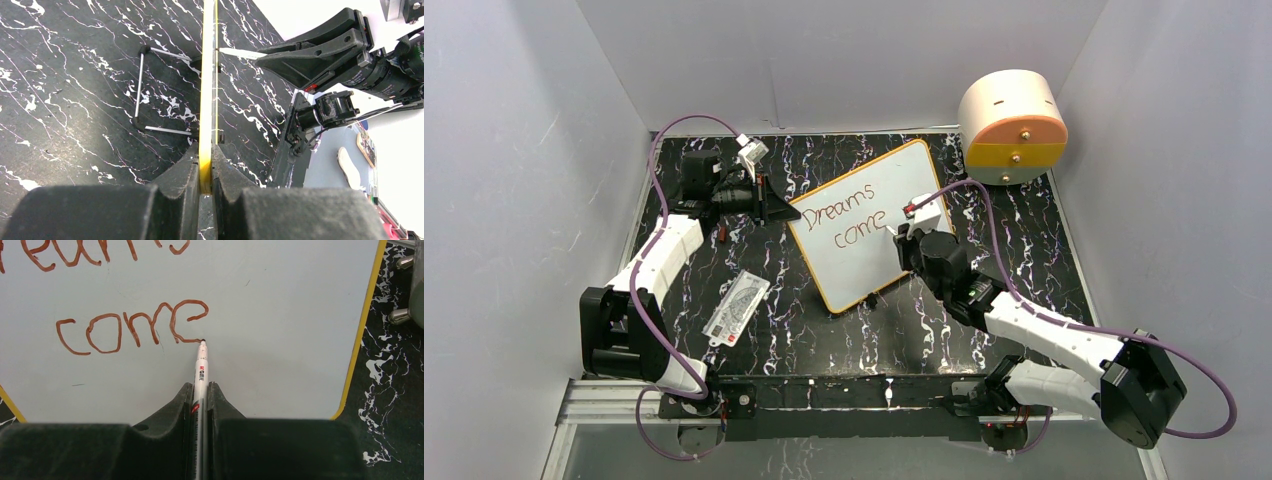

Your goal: Write a sentence on the whiteboard

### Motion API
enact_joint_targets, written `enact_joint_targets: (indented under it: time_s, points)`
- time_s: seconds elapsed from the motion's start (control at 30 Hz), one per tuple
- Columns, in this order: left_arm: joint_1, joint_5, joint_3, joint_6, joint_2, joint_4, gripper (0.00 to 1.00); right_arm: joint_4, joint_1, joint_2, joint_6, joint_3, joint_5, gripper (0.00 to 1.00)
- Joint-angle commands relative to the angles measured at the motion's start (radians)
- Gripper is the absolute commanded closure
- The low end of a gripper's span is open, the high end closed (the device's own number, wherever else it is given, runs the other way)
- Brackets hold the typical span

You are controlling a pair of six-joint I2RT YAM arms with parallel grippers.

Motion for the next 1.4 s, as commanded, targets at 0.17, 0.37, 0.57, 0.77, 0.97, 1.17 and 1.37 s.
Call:
enact_joint_targets:
  time_s: [0.17,0.37,0.57,0.77,0.97,1.17,1.37]
  points:
    - [-0.042,-0.103,-0.03,0.073,0.05,-0.102,1.0,0.049,-0.017,-0.043,-0.029,0.011,-0.003,1.0]
    - [-0.042,-0.1,-0.024,0.073,0.052,-0.105,1.0,0.081,-0.016,-0.068,-0.05,0.015,-0.06,1.0]
    - [-0.043,-0.095,-0.024,0.072,0.052,-0.106,1.0,0.121,-0.017,-0.047,-0.051,0.024,-0.071,1.0]
    - [-0.043,-0.101,-0.023,0.075,0.057,-0.109,1.0,0.145,-0.017,-0.017,-0.055,0.043,-0.08,1.0]
    - [-0.043,-0.104,-0.024,0.076,0.055,-0.11,1.0,0.148,-0.017,-0.006,-0.052,0.056,-0.086,1.0]
    - [-0.043,-0.103,-0.023,0.075,0.052,-0.11,1.0,0.142,-0.017,-0.016,-0.049,0.054,-0.08,1.0]
    - [-0.043,-0.106,-0.023,0.076,0.05,-0.113,1.0,0.145,-0.017,-0.013,-0.043,0.06,-0.088,1.0]
